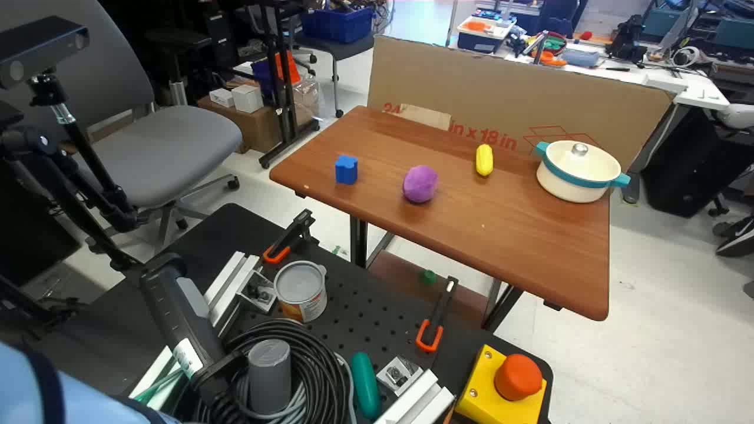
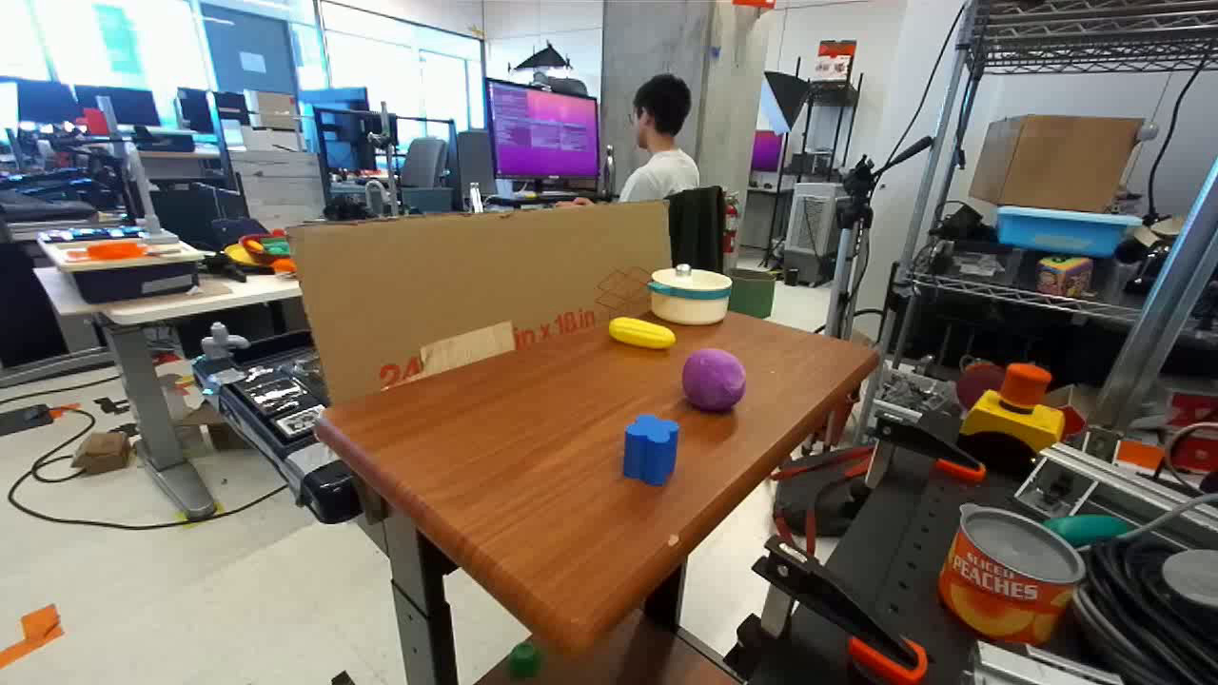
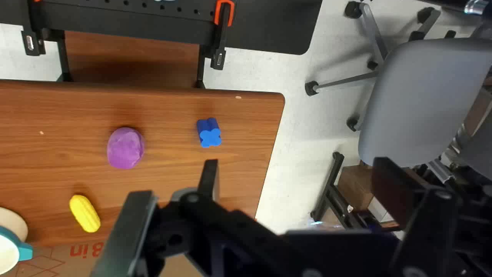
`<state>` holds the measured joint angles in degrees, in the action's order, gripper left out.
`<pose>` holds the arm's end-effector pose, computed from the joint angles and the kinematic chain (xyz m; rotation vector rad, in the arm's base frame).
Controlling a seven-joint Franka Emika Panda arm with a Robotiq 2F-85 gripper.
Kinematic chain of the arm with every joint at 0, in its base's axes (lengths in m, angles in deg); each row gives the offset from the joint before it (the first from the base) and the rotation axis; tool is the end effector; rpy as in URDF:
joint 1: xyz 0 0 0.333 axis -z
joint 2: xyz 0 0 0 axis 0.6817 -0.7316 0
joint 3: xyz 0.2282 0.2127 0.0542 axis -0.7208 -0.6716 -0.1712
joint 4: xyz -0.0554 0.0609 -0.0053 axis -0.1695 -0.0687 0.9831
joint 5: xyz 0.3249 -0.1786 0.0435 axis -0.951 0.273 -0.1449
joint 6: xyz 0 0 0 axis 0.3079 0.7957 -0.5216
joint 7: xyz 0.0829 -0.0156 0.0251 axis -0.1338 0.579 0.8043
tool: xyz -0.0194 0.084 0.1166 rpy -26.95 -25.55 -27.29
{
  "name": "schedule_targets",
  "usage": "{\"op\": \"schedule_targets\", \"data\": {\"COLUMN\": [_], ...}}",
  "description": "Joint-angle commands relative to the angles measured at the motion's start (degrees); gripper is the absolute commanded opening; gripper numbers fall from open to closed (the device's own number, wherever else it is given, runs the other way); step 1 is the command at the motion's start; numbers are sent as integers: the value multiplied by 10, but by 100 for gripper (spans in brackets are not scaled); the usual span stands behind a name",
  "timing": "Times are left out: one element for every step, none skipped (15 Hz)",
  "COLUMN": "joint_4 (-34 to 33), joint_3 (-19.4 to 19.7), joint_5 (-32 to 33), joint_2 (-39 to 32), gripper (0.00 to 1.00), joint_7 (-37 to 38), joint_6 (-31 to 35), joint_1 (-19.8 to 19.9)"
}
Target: Move the purple plush toy to the right
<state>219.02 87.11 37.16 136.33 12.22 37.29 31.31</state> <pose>0.2656 0.0736 0.4470 -2.8513 -0.2868 -0.3060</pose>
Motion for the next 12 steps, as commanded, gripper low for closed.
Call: {"op": "schedule_targets", "data": {"joint_4": [-1,0,0,0,0,0,-1,-4,-5,-6,-8,-9], "joint_3": [-4,-4,-4,-4,-4,-4,-3,-1,4,8,11,15], "joint_5": [-4,-4,-4,-4,-4,-4,-1,3,4,5,10,15], "joint_2": [-1,-2,-3,-3,-3,-3,-10,-24,-37,-55,-78,-106], "gripper": [100,100,100,100,100,100,100,100,100,100,100,100], "joint_7": [-3,-3,-3,-3,-3,-3,-7,-10,-14,-17,-21,-23], "joint_6": [-3,-3,-3,-3,-3,-4,8,24,48,77,107,146], "joint_1": [5,5,5,5,5,5,8,14,19,27,35,44]}}
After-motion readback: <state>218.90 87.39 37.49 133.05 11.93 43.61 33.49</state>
